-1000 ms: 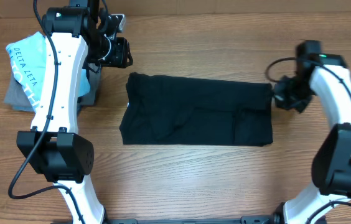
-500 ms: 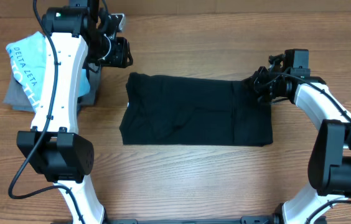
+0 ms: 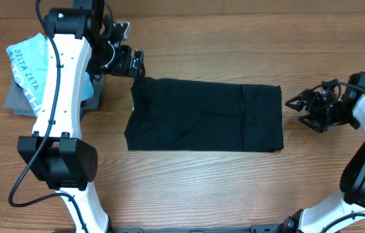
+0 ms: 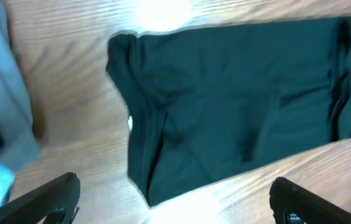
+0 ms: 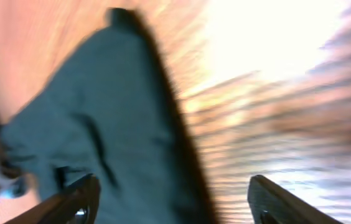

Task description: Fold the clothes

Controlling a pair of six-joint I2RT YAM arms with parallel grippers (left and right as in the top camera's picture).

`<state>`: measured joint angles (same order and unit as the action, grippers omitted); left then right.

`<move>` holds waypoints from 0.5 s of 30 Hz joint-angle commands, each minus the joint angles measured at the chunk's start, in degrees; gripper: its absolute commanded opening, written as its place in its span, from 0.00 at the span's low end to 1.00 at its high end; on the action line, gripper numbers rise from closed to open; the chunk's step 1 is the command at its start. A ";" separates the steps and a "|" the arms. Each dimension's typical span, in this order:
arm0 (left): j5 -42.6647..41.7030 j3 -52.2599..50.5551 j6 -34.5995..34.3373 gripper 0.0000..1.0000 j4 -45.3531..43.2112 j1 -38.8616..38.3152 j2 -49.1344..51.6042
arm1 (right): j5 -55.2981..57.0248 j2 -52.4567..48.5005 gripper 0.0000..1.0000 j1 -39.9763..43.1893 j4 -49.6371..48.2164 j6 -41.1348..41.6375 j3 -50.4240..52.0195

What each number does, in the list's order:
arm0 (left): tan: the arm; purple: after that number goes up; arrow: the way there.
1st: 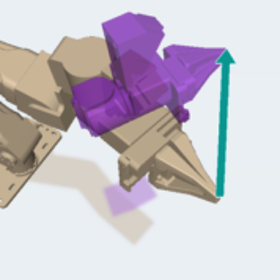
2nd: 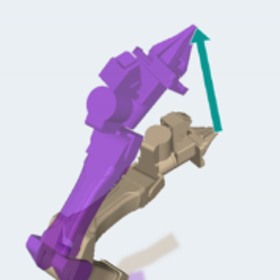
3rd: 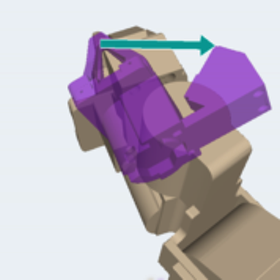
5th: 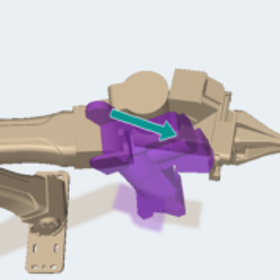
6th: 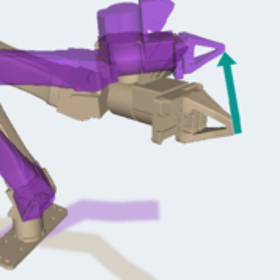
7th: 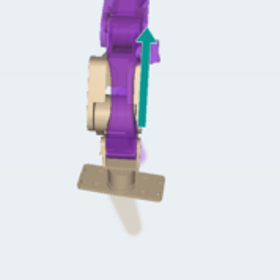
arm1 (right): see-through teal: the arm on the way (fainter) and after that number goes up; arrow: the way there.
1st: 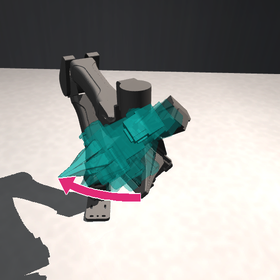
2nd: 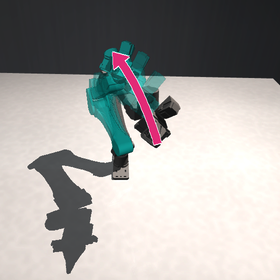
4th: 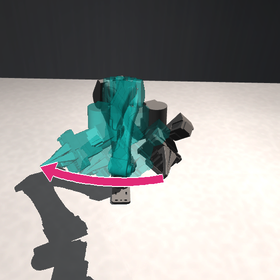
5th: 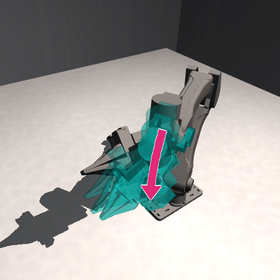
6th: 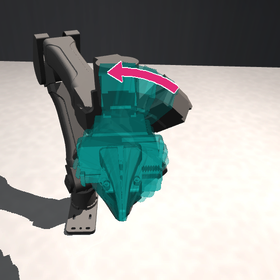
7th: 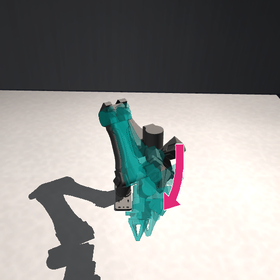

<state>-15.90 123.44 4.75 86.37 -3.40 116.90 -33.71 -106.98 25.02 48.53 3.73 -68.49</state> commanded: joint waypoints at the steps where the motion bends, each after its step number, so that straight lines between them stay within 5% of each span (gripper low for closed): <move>1: 5.25 1.29 1.46 1.00 4.66 0.02 -2.32 | 4.35 0.22 0.81 -1.95 0.20 -4.22 2.54; 4: 10.43 1.29 -2.27 1.00 9.03 0.13 -5.84 | 4.09 -0.31 0.80 -3.32 -2.14 -4.17 5.09; 8: 17.29 1.29 -7.63 1.00 10.45 0.50 -12.85 | 0.50 -0.74 0.66 -5.55 -5.40 -4.22 7.54; 15: 21.03 1.29 -8.15 1.00 10.45 0.90 -23.74 | -3.67 -0.74 0.58 -9.42 -8.70 -7.43 8.44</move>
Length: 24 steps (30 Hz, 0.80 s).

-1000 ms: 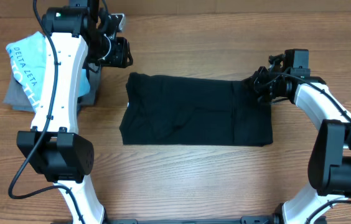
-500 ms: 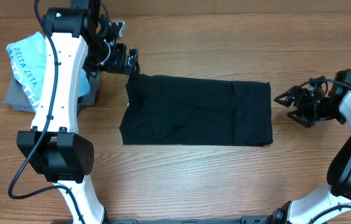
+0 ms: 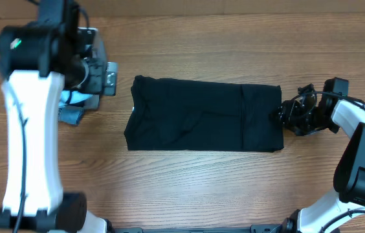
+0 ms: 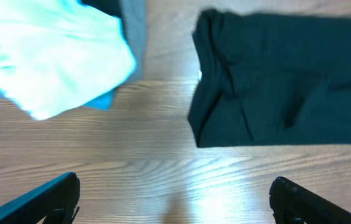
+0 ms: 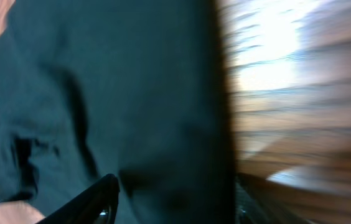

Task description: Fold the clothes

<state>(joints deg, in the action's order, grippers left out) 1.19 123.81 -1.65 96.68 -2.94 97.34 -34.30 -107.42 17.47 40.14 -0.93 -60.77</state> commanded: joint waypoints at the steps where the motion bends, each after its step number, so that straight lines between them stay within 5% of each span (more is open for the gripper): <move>1: 4.35 0.92 -1.70 1.00 0.13 0.44 -5.11 | -2.29 -0.31 0.55 -2.51 -0.46 -2.75 0.72; 2: 4.42 0.92 -1.62 1.00 0.11 0.44 -5.75 | -1.29 -0.31 0.52 -2.91 -0.55 -2.75 0.72; 6: 4.37 0.92 -1.57 1.00 0.11 0.44 -6.75 | 3.76 -0.31 0.10 -3.26 -0.20 -2.05 0.72; 7: 4.35 0.90 -1.57 1.00 0.11 0.39 -6.62 | 3.82 -0.31 0.07 -2.82 0.04 -1.97 0.70; 14: 4.35 0.90 -1.57 1.00 0.11 0.39 -6.32 | 5.38 0.37 0.04 1.27 7.58 1.42 -4.59; 24: 4.35 0.90 -1.57 1.00 0.11 0.39 -6.32 | 21.94 6.25 0.04 -1.60 24.55 7.41 -18.88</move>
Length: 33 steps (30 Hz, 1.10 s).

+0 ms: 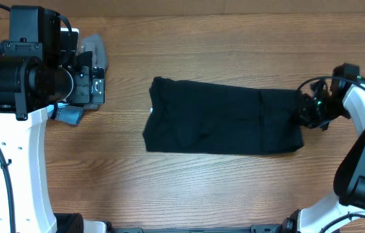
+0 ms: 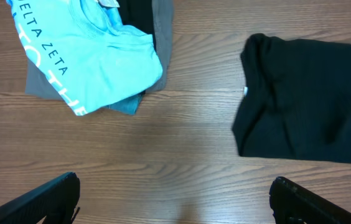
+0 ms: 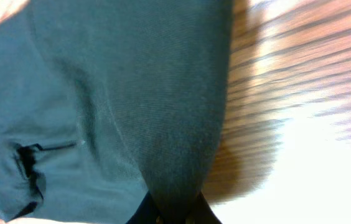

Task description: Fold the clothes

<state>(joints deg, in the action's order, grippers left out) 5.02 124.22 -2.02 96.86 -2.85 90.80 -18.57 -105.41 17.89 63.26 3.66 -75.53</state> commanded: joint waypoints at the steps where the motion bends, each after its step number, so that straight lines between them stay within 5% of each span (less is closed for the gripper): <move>1: 0.52 0.48 -1.20 1.00 -0.07 0.31 0.22 | 7.34 5.01 0.04 -3.06 1.64 3.78 -4.37; 11: 0.52 0.48 -1.20 1.00 -0.07 0.31 0.24 | 23.47 5.64 0.04 -16.68 2.64 12.92 -2.97; 33: 0.52 0.48 -1.20 1.00 -0.07 0.31 0.26 | 26.29 0.44 0.04 -43.43 -6.58 20.35 -1.57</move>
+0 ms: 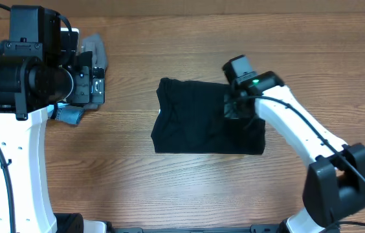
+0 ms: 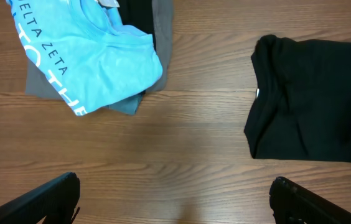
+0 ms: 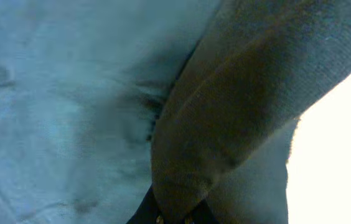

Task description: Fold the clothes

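A black garment lies folded on the wooden table, its right end doubled over leftward. My right gripper sits over the garment's middle, shut on the lifted right edge of the black garment, which drapes up from between the fingers. The left gripper hangs high at the left with its fingers wide apart and open, nothing between them. In the left wrist view the black garment shows at the right.
A pile of clothes with a turquoise printed shirt on grey and dark pieces lies at the table's far left, partly under the left arm in the overhead view.
The right gripper has carried the garment's right edge from the far right to over its middle, so the cloth is now about half as long. The left arm has not moved.
The black garment lay long and flat, the left gripper at its top left corner and the right gripper open beside its right end. The left arm then stood back over the clothes pile. The right gripper shut on the right edge, and that edge is now folded over.
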Controlling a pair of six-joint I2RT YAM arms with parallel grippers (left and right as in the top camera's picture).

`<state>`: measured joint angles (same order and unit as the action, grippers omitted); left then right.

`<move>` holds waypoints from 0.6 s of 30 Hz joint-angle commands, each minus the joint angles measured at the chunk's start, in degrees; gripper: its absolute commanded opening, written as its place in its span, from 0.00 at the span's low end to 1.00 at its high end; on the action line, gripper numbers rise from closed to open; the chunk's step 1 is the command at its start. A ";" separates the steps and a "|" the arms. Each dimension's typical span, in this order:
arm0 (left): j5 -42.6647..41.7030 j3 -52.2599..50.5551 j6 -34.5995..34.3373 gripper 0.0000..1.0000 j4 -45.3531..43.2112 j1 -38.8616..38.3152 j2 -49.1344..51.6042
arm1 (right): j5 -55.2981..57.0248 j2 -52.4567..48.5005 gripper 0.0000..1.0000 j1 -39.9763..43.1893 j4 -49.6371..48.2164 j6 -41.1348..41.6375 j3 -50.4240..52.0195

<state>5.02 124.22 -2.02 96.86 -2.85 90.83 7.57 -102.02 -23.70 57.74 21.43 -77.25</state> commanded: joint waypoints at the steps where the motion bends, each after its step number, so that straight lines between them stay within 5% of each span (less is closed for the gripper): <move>1: 0.52 0.48 -1.20 1.00 -0.07 0.31 0.24 | 0.04 -3.58 0.04 -2.19 -1.38 2.86 0.15; 7: 0.52 0.48 -1.20 1.00 -0.07 0.31 0.24 | 5.27 -3.72 0.04 -2.89 1.99 2.60 -1.18; 13: 0.52 0.48 -1.20 1.00 -0.07 0.31 0.24 | 25.75 -0.11 0.04 3.43 13.73 2.62 -3.72; 18: 0.52 0.48 -1.20 1.00 -0.07 0.31 0.24 | 24.17 0.07 0.04 10.01 12.90 2.58 -3.72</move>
<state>5.02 124.22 -2.02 96.86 -2.85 90.83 28.23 -103.85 -17.02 71.46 23.55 -79.31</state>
